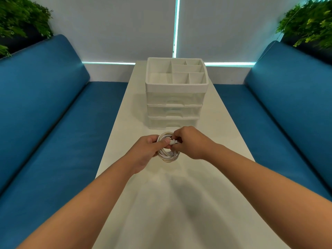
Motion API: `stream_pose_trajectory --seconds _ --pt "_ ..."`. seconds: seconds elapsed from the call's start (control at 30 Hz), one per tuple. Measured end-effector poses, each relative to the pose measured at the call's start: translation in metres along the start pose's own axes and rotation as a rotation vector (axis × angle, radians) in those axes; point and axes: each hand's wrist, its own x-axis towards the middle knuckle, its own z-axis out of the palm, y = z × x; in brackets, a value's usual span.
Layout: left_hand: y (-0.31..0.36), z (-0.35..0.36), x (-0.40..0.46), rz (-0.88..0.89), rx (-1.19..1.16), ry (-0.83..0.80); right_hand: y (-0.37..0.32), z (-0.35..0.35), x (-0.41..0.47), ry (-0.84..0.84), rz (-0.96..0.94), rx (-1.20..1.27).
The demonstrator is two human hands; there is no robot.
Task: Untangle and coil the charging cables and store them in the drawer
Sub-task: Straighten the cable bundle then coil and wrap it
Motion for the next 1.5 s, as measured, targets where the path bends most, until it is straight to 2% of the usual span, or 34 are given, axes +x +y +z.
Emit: stream_pose_trajectory --seconds 0.23,0.4,0.47,0.67,0.83,0.97,1.1,1.3,1.5 --pt "0.001 0.003 0.0 0.087 0.098 0.015 0.005 -0.007 -0.002 -0.183 0.032 0.129" --pt "0.01 0.004 0.0 0.106 0.117 0.023 0.007 -0.009 -0.007 -0.173 0.042 0.447" --pt "0.011 0.003 0.002 0.114 0.116 0.038 0.006 -0.01 -0.007 -0.161 0.049 0.502" --pt "0.013 0.005 0.001 0.113 0.093 0.056 0.004 -0.012 -0.004 -0.176 0.089 0.539" --pt "0.014 0.002 0.003 0.134 0.081 0.043 0.006 -0.006 -0.002 -0.02 0.01 0.473" --pt "0.018 -0.004 0.002 0.104 0.112 -0.039 0.011 -0.006 -0.002 0.027 -0.01 0.331" --pt "0.025 -0.005 0.002 0.067 0.202 -0.094 0.014 -0.008 -0.004 0.05 -0.022 0.221" --pt "0.027 0.0 0.001 0.067 0.408 -0.057 0.012 -0.009 -0.003 0.047 -0.054 0.139" --pt "0.03 0.0 -0.003 0.139 0.45 -0.078 0.008 -0.008 -0.003 0.082 -0.068 0.305"
